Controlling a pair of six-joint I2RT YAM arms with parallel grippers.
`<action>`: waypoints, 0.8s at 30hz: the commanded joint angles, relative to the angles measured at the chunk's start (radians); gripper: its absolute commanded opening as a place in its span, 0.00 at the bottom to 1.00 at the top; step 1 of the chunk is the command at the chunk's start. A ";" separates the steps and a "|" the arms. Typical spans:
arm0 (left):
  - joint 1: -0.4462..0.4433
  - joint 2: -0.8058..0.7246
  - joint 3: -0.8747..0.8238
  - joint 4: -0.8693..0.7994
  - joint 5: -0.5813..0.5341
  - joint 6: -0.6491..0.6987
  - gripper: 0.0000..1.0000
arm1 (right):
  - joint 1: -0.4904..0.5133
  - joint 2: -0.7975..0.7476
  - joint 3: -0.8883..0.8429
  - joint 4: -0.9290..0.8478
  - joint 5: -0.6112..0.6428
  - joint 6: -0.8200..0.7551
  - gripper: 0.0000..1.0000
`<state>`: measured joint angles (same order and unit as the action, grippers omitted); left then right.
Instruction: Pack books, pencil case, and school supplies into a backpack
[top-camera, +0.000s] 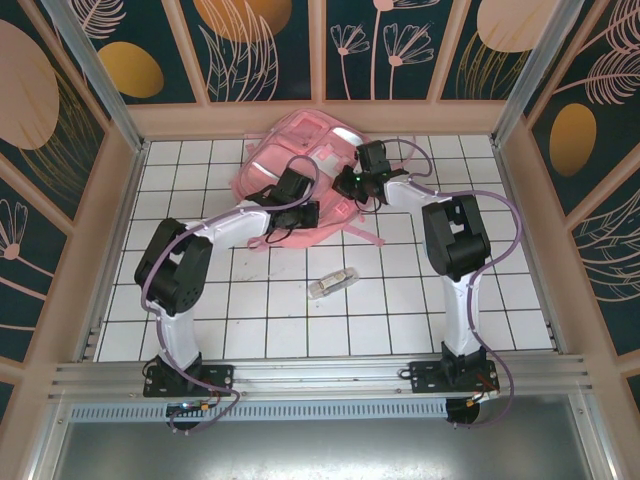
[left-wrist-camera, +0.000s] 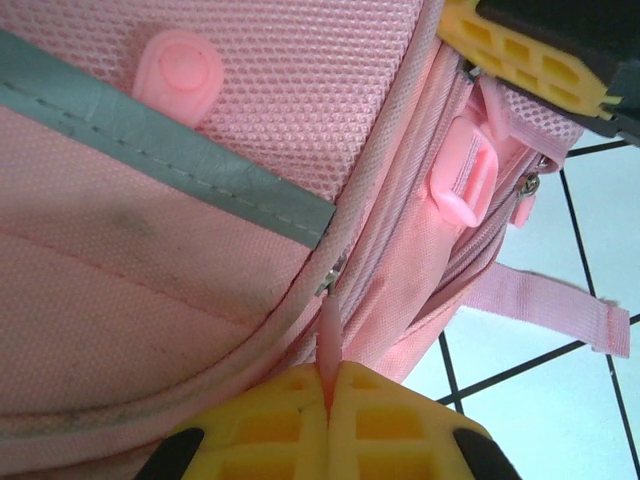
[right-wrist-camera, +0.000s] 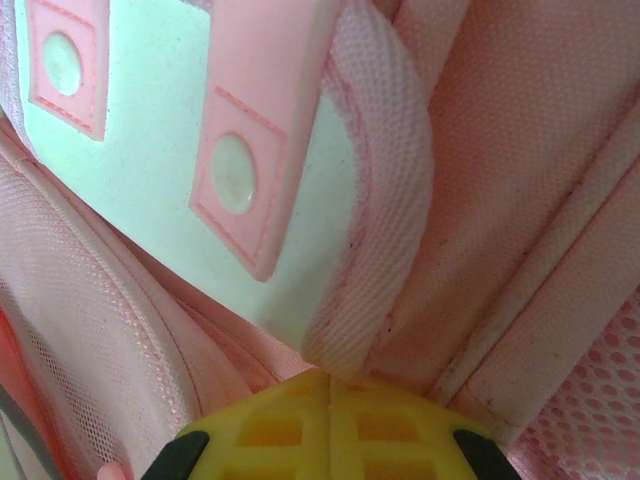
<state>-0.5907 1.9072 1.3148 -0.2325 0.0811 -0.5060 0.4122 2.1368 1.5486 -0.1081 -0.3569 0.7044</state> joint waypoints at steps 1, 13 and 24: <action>0.011 -0.043 -0.024 -0.065 -0.028 0.003 0.00 | 0.016 0.004 0.032 0.027 0.027 -0.036 0.00; 0.096 -0.123 -0.102 -0.177 -0.181 0.120 0.00 | 0.014 0.010 0.029 0.011 0.061 -0.052 0.00; 0.123 -0.187 -0.130 -0.156 0.006 0.194 0.00 | 0.010 0.025 0.068 -0.025 0.051 -0.069 0.00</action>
<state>-0.4778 1.7592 1.1851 -0.3958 -0.0124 -0.3405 0.4290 2.1468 1.5761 -0.1219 -0.3332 0.6601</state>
